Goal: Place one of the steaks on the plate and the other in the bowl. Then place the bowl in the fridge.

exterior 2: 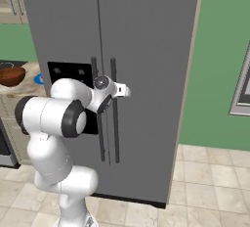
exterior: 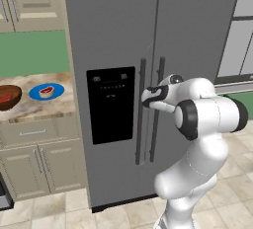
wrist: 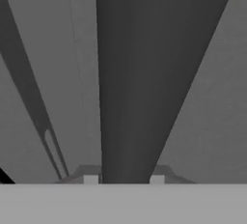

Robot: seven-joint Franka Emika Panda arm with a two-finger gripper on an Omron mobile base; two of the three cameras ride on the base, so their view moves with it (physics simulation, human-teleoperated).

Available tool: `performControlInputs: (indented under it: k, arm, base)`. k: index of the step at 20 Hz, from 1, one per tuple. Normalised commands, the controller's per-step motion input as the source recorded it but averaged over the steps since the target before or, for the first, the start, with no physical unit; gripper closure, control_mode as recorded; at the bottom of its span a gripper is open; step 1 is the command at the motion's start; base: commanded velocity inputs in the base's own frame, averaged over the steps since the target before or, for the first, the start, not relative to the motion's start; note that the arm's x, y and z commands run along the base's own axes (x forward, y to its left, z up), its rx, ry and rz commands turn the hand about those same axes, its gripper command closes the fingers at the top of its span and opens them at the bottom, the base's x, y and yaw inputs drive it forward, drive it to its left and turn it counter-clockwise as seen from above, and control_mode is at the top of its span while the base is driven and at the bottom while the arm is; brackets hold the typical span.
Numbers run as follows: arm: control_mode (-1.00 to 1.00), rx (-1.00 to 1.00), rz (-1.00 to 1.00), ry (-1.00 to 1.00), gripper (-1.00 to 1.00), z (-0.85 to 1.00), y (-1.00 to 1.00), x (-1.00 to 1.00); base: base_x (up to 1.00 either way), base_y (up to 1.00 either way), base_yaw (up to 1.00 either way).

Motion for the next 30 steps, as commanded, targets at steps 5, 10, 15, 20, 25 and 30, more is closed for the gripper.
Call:
performControlInputs:
  k: [5,10,15,20,25,30]
  arm:
    - [-1.0,0.0,0.0,-0.01,1.0,0.24,-0.07,-0.52]
    - [-1.0,0.03,0.02,0.0,1.0,0.37,-0.28,-0.7]
    - [-1.0,0.12,0.04,0.0,1.0,0.51,-0.47,-0.8]
    - [-1.0,0.15,0.06,0.0,1.0,0.46,-0.52,-0.84]
    - [-1.0,0.07,0.02,0.04,1.0,0.16,-0.42,-0.13]
    - [-1.0,0.09,0.0,0.14,-1.0,0.15,-0.42,0.0]
  base:
    - [0.0,0.0,0.0]
    - [0.0,0.0,0.0]
    - [0.0,0.0,0.0]
    - [0.0,0.0,0.0]
    - [0.0,0.0,0.0]
    - [0.0,0.0,0.0]
